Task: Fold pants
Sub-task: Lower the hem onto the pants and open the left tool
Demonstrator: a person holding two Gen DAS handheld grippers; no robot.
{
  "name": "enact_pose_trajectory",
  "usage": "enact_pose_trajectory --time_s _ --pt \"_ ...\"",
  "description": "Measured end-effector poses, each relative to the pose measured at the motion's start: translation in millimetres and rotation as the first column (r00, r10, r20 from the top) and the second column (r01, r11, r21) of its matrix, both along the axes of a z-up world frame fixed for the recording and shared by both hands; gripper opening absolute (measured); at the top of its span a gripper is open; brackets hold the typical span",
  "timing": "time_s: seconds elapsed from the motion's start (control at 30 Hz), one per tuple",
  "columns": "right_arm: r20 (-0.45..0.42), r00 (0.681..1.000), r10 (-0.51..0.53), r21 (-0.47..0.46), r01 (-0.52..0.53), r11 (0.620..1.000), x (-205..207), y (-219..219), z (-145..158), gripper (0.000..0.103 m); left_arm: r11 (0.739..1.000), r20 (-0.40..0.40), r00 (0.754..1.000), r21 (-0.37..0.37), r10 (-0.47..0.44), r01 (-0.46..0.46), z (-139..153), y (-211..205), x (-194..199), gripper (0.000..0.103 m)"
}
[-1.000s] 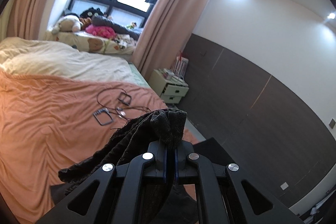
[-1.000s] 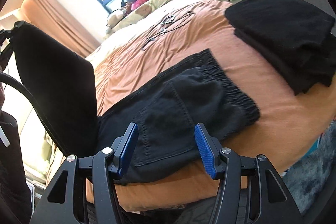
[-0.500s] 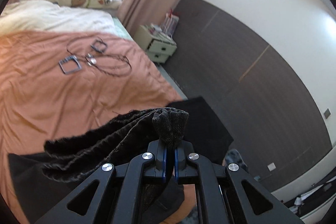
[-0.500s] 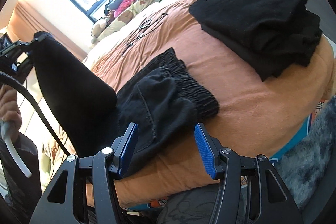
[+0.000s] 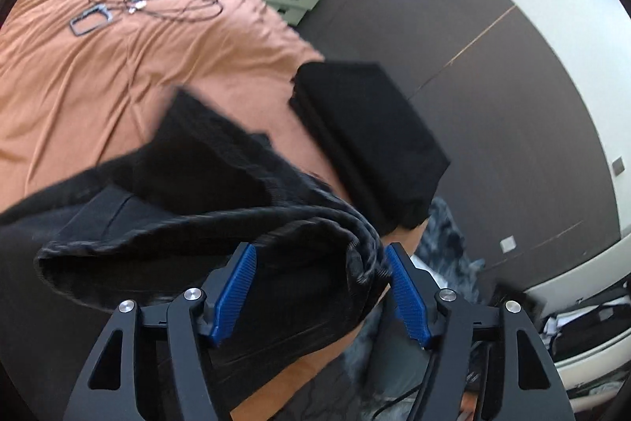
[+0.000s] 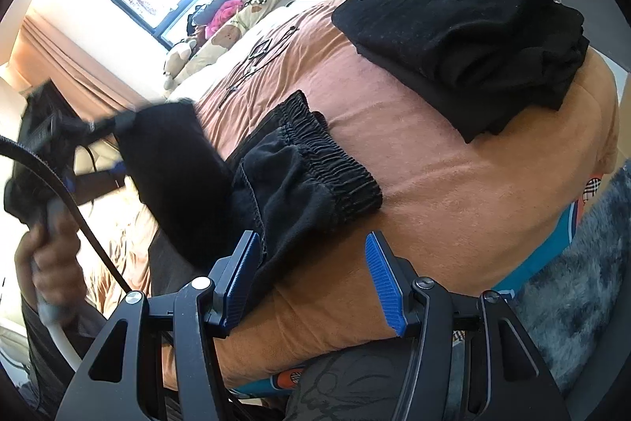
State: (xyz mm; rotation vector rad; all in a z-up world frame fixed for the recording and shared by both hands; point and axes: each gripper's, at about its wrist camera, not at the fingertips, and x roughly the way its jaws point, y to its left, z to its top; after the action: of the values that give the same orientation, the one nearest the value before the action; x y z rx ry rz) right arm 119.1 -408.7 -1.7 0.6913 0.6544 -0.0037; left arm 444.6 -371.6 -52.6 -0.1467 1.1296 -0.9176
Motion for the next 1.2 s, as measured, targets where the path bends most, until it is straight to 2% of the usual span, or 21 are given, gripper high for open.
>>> enact_pose_trajectory --time_s 0.17,0.5,0.7,0.9,0.97,1.13,1.17,1.2 --pt "-0.004 1.0 0.018 0.0 -0.018 1.0 10 5 -2 0.054 0.998 -0.033 0.998 0.022 0.057 -0.056 -23 38 0 0.073" --pt "-0.009 0.997 0.081 -0.007 -0.081 0.997 36 25 -2 0.054 0.973 -0.026 0.973 0.029 0.23 -0.23 -32 140 12 0.074" --pt "-0.051 0.99 0.128 -0.015 -0.129 0.992 53 39 -9 0.054 0.94 -0.004 0.94 0.04 0.34 -0.339 -39 208 13 0.074" --pt "-0.088 0.988 0.125 0.005 -0.125 0.992 63 38 -20 0.054 0.893 -0.019 0.894 0.071 0.447 -0.445 -57 274 15 0.074" --pt "-0.123 0.987 0.108 0.007 -0.108 0.994 68 37 -26 0.054 0.88 -0.026 0.882 0.083 0.47 -0.467 -64 288 14 0.074" --pt "-0.124 0.985 0.118 0.046 -0.113 0.992 75 39 -30 0.054 0.851 -0.054 0.853 0.121 0.519 -0.511 -88 319 10 0.074" --pt "-0.114 0.986 0.122 0.038 -0.118 0.992 74 40 -28 0.051 0.846 -0.06 0.848 0.132 0.527 -0.516 -93 322 9 0.074" --pt "-0.099 0.987 0.123 0.024 -0.122 0.992 72 41 -25 0.042 0.84 -0.071 0.841 0.144 0.536 -0.523 -100 327 9 0.074"
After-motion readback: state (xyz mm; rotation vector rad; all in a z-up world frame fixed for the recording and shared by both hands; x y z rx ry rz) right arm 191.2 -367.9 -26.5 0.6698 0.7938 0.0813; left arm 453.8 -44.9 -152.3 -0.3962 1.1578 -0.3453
